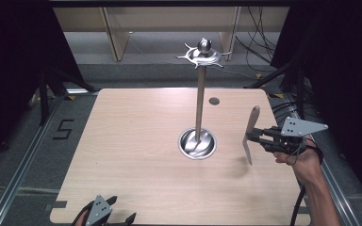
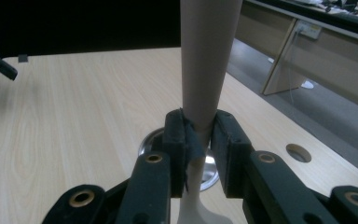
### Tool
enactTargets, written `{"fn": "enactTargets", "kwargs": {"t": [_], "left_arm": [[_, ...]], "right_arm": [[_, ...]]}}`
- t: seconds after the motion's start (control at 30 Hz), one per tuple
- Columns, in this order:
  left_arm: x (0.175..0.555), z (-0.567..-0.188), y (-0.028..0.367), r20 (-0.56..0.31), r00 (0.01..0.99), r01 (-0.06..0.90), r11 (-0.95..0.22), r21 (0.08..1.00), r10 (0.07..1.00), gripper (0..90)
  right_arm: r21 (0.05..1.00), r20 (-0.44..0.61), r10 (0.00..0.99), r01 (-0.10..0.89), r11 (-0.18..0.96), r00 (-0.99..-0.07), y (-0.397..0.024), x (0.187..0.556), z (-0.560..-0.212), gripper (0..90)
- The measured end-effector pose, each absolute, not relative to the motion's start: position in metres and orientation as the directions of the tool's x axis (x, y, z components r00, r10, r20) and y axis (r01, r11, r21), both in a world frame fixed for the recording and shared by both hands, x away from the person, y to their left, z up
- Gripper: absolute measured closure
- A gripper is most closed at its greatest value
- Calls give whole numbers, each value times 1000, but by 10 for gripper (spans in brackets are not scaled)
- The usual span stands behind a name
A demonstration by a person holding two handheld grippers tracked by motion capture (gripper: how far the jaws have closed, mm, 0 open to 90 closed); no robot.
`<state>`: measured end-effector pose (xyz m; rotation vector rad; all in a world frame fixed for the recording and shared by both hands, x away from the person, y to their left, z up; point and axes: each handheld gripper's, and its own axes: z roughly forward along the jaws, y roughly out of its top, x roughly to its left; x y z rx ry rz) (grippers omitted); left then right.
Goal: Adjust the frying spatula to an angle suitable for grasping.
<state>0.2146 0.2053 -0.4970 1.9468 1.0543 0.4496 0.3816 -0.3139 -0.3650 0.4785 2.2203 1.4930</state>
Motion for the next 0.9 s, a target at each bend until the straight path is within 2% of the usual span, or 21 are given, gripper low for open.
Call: {"fn": "enactTargets", "kwargs": {"t": [0.07, 0.17, 0.2, 0.4, 0.57, 0.63, 0.7, 0.9], "left_arm": [[215, -497, 205, -80, 579, 504, -279, 817, 811, 150], [215, -497, 207, -57, 582, 507, -306, 806, 811, 150], [215, -498, 205, -88, 573, 508, -268, 819, 815, 150], [215, -497, 206, -82, 578, 508, -279, 815, 812, 150], [215, -498, 205, -87, 576, 508, -273, 817, 813, 150], [215, -498, 205, -87, 575, 507, -270, 819, 814, 150], [215, -497, 207, -53, 584, 508, -314, 802, 810, 150], [214, -497, 205, -82, 578, 507, -278, 816, 812, 150]], "right_arm": [[935, -165, 514, 33, 353, -842, -314, 382, -365, 767], [946, -125, 527, 60, 320, -841, -313, 383, -362, 768], [949, -150, 543, 34, 315, -826, -312, 386, -358, 767], [957, -125, 582, 58, 286, -804, -307, 390, -347, 767], [957, -132, 600, 55, 283, -789, -301, 391, -338, 767], [951, -164, 604, 38, 307, -780, -298, 393, -333, 767], [950, -163, 614, 45, 309, -772, -292, 394, -328, 768], [945, -176, 619, 45, 324, -765, -282, 397, -321, 767]]}}
